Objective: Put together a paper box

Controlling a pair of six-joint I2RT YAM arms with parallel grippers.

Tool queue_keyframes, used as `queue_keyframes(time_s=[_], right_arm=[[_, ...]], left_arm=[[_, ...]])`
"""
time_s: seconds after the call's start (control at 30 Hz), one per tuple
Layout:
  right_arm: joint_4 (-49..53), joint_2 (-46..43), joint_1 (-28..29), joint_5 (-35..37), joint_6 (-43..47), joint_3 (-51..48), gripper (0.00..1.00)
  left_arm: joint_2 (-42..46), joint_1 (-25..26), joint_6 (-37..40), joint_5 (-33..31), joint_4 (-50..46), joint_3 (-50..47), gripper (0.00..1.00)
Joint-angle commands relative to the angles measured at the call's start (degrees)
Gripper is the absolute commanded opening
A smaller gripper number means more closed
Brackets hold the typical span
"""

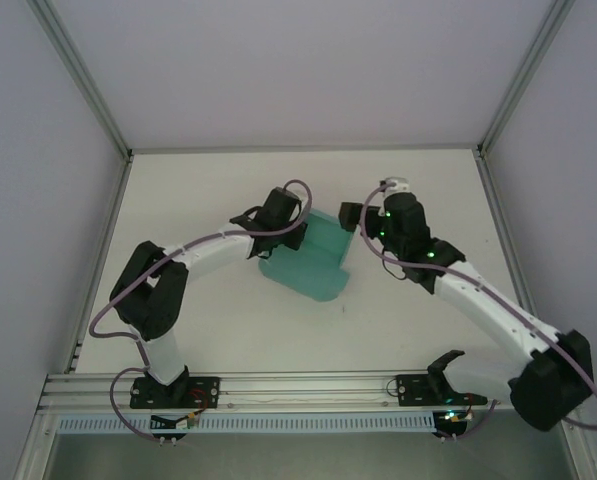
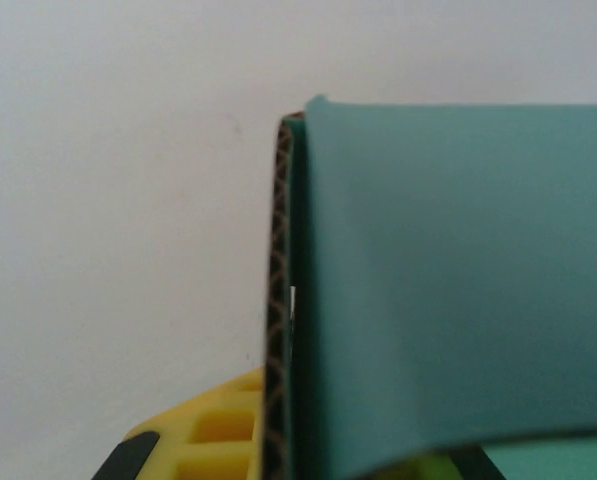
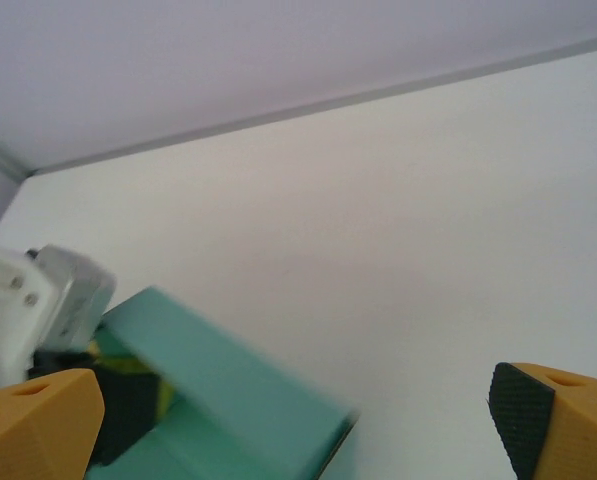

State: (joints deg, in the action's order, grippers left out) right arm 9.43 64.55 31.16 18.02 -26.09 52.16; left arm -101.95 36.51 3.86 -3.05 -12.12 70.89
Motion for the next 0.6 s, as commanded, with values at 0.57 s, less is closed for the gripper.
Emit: queue_keyframes(time_s=[0.57], right_arm=[[23.0, -8.13, -7.23, 1.88, -1.11, -0.75, 1.0]], left_arm=[[-14.09, 6.73, 45.88, -4.82, -50.24, 29.03, 0.0]])
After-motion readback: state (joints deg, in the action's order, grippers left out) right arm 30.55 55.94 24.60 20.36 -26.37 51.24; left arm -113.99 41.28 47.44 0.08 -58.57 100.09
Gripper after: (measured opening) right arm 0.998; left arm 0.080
